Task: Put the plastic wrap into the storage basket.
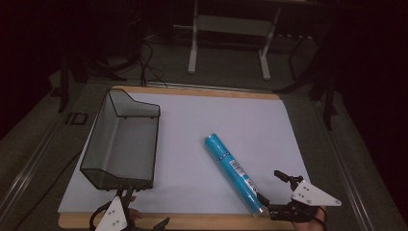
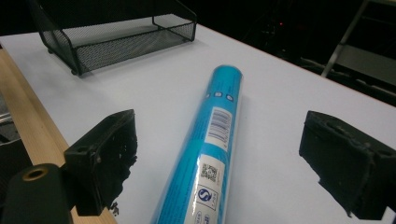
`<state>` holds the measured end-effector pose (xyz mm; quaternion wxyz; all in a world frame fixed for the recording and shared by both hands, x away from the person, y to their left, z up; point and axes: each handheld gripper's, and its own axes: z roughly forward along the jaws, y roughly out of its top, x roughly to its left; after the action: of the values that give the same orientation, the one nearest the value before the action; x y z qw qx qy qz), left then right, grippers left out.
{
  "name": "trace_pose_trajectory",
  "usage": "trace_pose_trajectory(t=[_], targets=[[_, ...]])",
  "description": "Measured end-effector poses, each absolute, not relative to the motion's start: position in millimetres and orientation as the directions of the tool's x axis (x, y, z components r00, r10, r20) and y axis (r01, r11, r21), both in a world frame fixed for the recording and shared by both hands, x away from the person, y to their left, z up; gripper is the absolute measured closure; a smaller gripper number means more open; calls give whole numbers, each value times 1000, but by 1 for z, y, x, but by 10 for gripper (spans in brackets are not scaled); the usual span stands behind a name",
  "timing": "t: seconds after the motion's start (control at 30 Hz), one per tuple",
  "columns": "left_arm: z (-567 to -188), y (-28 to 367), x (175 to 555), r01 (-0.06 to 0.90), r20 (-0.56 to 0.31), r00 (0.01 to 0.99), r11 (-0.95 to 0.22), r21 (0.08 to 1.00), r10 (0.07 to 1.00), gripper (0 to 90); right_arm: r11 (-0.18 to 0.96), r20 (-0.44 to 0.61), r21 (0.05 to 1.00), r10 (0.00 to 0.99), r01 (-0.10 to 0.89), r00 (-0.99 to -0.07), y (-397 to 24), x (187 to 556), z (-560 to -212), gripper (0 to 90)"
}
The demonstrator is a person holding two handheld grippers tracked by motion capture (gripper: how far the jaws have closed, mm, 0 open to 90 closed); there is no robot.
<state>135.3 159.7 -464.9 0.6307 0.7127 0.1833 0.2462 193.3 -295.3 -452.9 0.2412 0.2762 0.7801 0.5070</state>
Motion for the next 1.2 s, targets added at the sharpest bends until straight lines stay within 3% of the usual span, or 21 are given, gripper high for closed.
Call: trace_pose_trajectory(t=[0.23, 0.63, 1.03, 1.2], targets=[[-465, 159, 135, -53, 124, 814, -139, 989, 568, 6, 334, -32, 909, 657, 252, -753, -296, 193, -451, 121], [-465, 158, 135, -56, 130, 813, -146, 988, 568, 7, 353, -82, 910, 670, 219, -738, -284, 186, -444, 120], [-466, 158, 135, -54, 130, 810, -148, 988, 572, 6, 334, -4, 895, 667, 294, -745, -273, 218, -447, 111], [-465, 158, 134, -51, 121, 813, -139, 989, 570, 7, 382, -38, 877, 661, 292, -750, -264, 230, -447, 111]])
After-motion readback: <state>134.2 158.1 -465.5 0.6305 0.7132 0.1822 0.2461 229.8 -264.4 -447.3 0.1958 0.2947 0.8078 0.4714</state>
